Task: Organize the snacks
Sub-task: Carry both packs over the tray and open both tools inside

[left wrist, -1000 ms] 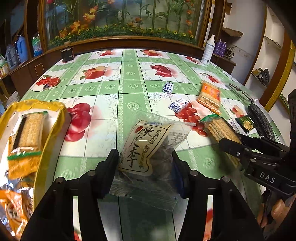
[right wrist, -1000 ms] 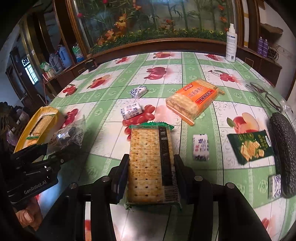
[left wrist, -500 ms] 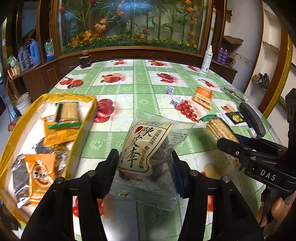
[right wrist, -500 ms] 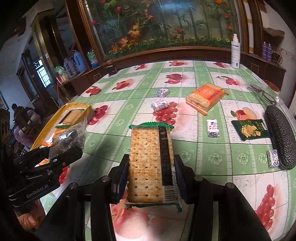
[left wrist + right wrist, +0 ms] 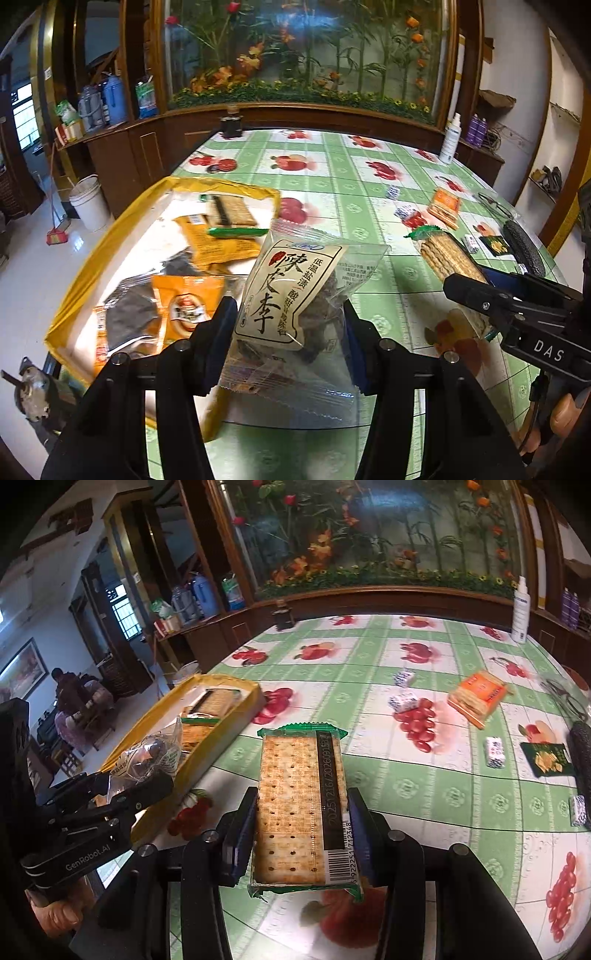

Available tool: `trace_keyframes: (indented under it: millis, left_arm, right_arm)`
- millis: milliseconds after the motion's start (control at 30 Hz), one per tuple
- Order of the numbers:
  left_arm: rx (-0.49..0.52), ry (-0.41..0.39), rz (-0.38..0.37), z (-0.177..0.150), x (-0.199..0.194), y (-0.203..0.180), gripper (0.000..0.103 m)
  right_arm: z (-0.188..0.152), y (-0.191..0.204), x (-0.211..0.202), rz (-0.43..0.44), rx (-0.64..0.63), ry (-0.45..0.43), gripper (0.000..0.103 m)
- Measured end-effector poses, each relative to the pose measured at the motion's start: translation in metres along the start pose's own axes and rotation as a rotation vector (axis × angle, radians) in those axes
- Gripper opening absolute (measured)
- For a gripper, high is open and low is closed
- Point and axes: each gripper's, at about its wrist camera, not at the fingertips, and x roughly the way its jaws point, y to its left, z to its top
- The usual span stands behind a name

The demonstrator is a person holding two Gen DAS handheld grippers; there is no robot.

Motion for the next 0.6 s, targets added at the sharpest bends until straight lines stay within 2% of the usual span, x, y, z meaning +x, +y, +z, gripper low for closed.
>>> trace_keyframes:
  millis: [300, 600]
  left_arm:
    - [-0.078, -0.008, 0.075, -0.002, -0.007, 0.044, 0.053]
    - [-0.134, -0.009, 0.121, -0.002, -0.008, 0.075, 0.053]
  right_arm:
    - [0.015, 0.045, 0.018, 0.078, -0.065, 0.009, 0.047]
    - [0.033, 0.072, 0.047, 0.143, -0.075, 0.029, 0.047]
